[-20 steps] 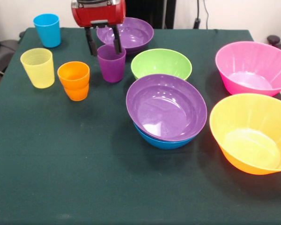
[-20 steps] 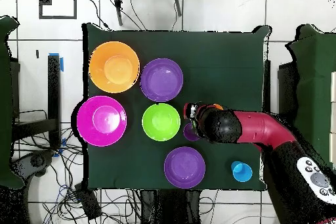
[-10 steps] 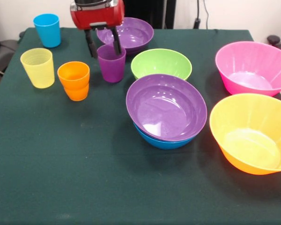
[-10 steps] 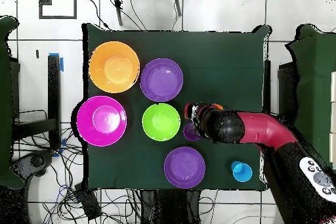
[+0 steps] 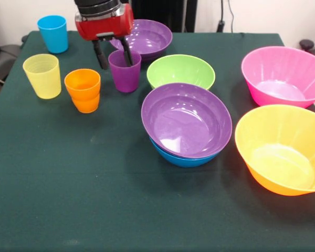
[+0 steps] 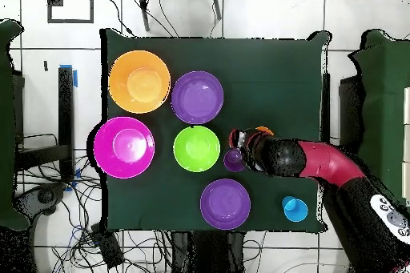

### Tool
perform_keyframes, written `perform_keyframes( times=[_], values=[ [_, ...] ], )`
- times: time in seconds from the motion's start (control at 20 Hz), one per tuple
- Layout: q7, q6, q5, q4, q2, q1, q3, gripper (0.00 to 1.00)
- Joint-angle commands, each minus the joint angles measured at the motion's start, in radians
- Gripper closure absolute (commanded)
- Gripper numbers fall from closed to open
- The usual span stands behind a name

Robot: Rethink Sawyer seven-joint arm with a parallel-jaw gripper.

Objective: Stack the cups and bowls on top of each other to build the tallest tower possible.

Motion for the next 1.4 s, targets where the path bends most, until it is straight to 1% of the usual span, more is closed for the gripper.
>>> perform_keyframes(
  times=[0.05,0.4,0.55,0.8,1.15,1.3,1.4],
  values=[
    [-0.126,0.047,-0.049,-0.018,0.078,-0.015,0.049,0.0],
    [-0.144,0.062,-0.066,-0.026,0.082,-0.039,0.061,0.0],
    [-0.142,0.051,-0.074,-0.024,0.081,-0.041,0.063,0.0],
    [-0.147,0.07,-0.069,-0.021,0.063,-0.045,0.07,0.0],
    [-0.154,0.064,-0.081,-0.031,0.077,-0.049,0.068,0.0],
    [-0.165,0.082,-0.069,-0.034,0.082,-0.061,0.078,0.0],
    [-0.174,0.101,-0.072,-0.043,0.078,-0.058,0.073,0.0]
  ],
)
